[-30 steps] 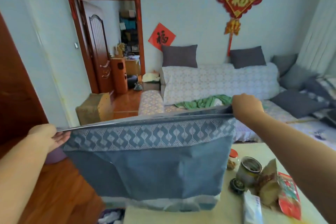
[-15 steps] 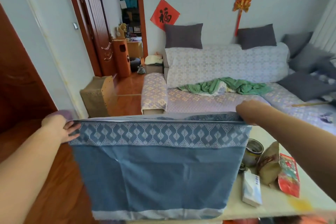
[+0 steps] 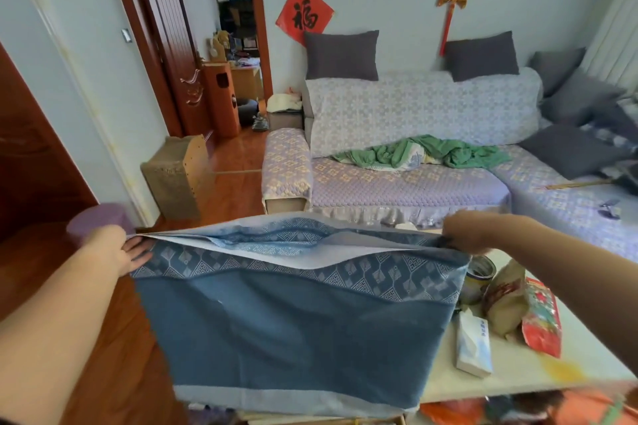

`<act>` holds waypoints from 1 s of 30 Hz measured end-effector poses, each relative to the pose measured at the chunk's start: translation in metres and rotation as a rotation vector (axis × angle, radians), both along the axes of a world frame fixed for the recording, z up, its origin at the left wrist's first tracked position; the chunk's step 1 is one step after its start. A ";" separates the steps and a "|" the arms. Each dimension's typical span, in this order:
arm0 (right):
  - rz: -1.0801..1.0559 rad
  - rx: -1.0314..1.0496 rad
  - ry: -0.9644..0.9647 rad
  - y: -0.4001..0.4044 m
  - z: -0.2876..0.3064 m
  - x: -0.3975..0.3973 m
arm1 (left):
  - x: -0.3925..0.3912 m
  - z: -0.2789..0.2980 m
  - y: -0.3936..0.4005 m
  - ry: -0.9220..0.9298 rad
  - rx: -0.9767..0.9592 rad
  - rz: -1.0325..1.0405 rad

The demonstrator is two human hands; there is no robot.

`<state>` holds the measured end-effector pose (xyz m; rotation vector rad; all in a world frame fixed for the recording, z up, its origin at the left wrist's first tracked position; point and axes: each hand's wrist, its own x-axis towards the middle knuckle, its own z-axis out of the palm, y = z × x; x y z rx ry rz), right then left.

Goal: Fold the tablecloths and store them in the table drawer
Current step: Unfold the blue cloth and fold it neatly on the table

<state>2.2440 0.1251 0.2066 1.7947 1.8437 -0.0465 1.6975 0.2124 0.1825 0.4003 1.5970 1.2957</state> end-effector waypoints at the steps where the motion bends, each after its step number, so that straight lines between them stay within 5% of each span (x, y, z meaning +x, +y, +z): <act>1: -0.026 0.045 0.022 0.001 0.001 0.005 | -0.002 0.001 0.001 0.023 -0.007 0.006; 10: -0.027 0.229 -0.034 -0.005 0.008 0.021 | -0.016 0.016 -0.002 0.252 -0.153 -0.053; 16: 0.075 0.295 -0.148 0.003 0.053 0.015 | -0.021 0.043 -0.003 0.298 -0.079 -0.065; 23: -0.289 0.371 0.130 0.012 0.109 0.021 | -0.015 0.081 0.003 0.268 0.087 0.013; 26: -0.485 0.489 0.331 0.026 0.093 0.011 | -0.010 0.075 0.021 0.171 0.121 0.065; 30: -0.525 0.479 0.367 0.060 0.052 -0.005 | -0.028 0.042 0.066 -0.065 0.085 0.050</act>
